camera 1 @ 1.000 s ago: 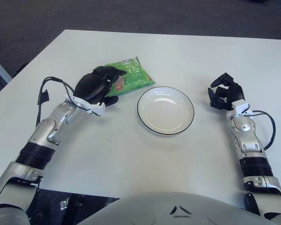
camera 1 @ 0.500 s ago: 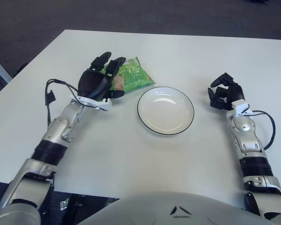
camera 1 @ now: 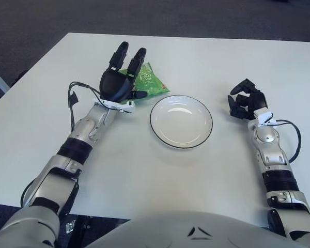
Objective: Put the snack into the plate.
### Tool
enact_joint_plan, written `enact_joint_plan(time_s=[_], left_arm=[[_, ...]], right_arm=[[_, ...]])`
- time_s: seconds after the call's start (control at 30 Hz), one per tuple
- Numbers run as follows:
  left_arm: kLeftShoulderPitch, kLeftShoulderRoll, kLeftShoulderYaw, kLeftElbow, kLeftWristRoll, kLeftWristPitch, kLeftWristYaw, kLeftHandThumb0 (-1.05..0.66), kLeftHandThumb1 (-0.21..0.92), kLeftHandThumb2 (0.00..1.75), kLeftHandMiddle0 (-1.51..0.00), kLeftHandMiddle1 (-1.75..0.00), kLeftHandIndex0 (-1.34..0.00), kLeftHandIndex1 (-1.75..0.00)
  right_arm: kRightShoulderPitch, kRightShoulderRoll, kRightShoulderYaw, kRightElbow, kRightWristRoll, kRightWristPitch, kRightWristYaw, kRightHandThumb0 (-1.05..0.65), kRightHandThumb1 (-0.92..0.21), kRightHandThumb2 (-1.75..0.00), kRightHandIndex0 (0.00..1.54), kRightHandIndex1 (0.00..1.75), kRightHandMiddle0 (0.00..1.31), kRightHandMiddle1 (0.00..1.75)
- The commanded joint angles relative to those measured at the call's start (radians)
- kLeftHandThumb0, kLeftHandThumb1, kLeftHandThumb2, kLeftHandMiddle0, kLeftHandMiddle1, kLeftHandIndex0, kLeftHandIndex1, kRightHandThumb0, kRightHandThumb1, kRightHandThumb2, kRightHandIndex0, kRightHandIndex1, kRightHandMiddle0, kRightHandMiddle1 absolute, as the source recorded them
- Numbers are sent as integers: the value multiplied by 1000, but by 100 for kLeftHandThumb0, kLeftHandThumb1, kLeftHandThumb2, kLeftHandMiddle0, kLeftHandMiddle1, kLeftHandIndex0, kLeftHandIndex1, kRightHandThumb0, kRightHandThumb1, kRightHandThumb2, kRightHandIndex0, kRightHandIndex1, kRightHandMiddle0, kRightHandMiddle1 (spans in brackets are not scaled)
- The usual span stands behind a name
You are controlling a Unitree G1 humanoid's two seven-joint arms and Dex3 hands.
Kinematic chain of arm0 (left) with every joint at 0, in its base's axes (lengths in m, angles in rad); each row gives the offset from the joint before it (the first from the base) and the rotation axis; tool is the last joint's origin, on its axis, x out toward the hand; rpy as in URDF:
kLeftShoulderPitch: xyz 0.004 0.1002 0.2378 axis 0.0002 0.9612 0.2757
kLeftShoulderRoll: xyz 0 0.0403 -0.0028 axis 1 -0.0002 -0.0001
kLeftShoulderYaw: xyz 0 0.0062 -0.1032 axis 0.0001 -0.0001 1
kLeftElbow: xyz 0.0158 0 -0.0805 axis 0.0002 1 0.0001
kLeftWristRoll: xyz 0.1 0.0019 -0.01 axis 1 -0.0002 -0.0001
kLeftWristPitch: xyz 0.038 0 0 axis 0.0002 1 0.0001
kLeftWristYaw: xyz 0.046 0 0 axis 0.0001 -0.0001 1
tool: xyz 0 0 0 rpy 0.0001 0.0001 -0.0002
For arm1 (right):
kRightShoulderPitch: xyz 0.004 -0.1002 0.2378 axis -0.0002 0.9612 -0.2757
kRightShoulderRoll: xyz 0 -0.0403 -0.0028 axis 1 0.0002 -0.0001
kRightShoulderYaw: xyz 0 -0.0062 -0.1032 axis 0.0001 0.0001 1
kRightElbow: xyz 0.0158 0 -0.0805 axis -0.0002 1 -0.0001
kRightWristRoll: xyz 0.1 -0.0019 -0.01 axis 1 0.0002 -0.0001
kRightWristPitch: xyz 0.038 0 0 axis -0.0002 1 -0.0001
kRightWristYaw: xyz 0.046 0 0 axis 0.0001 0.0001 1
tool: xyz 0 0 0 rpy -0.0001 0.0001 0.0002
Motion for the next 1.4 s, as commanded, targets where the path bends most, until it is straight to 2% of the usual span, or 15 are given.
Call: enact_joint_plan(time_s=[0.0,0.23,0.33,0.83,1.17,1.27,1.37], left_arm=[[-48,-13,-21,49,4,19,2,-104,92,40,0,0,0,0],[-149,-44,-74,208,11,52,-29,-105,92,37,0,0,0,0],[-181,-52,-96,261,3,69,-77,-105,92,38,0,0,0,0],[-254,-96,-126,414,-84,124,-281,-105,92,56,0,0,0,0],[-286,-120,-95,485,-239,107,-511,-105,92,72,0,0,0,0],[-343,-151,-89,609,-286,124,-615,-105,92,79,0,0,0,0],[-364,-155,-97,638,-303,137,-668,-105,92,86,0,0,0,0]], right_arm=[[91,28,33,95,-35,78,18,-41,-55,-102,103,175,44,175],[91,28,37,92,-35,78,21,-41,-55,-102,104,175,43,175],[91,26,39,89,-36,83,22,-41,-55,-102,104,175,43,175],[94,26,38,83,-28,86,27,-41,-55,-103,104,175,44,175],[98,24,37,78,-27,85,30,-41,-55,-102,104,175,44,175],[97,20,41,80,-35,84,28,-41,-55,-102,103,175,44,175],[102,19,44,73,-38,87,28,-41,-55,-102,103,175,43,175]])
